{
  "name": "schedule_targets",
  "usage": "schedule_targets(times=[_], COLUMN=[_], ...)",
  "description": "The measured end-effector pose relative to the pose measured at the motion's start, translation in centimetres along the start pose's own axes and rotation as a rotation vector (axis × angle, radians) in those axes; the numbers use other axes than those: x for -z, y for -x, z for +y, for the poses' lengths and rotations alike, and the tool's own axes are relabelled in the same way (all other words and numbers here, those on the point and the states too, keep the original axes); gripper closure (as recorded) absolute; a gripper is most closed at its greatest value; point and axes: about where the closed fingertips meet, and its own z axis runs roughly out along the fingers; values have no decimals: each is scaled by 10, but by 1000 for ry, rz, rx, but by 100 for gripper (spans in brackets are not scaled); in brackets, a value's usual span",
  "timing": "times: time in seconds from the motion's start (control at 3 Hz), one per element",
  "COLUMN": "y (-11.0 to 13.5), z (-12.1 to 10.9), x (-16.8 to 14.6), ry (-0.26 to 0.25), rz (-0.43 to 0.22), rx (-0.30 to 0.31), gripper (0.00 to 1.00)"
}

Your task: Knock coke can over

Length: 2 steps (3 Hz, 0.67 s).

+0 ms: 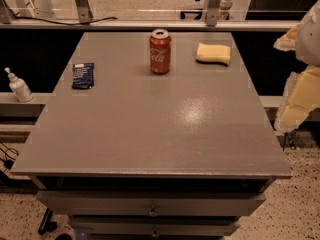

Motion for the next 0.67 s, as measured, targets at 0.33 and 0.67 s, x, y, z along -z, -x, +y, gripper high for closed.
schedule_targets(times=[0.33, 0.67], y=[0, 7], z=[0, -23], x=[0, -12], ry=[0, -33], rz=[0, -70], rx=[0, -15], gripper=[0, 0])
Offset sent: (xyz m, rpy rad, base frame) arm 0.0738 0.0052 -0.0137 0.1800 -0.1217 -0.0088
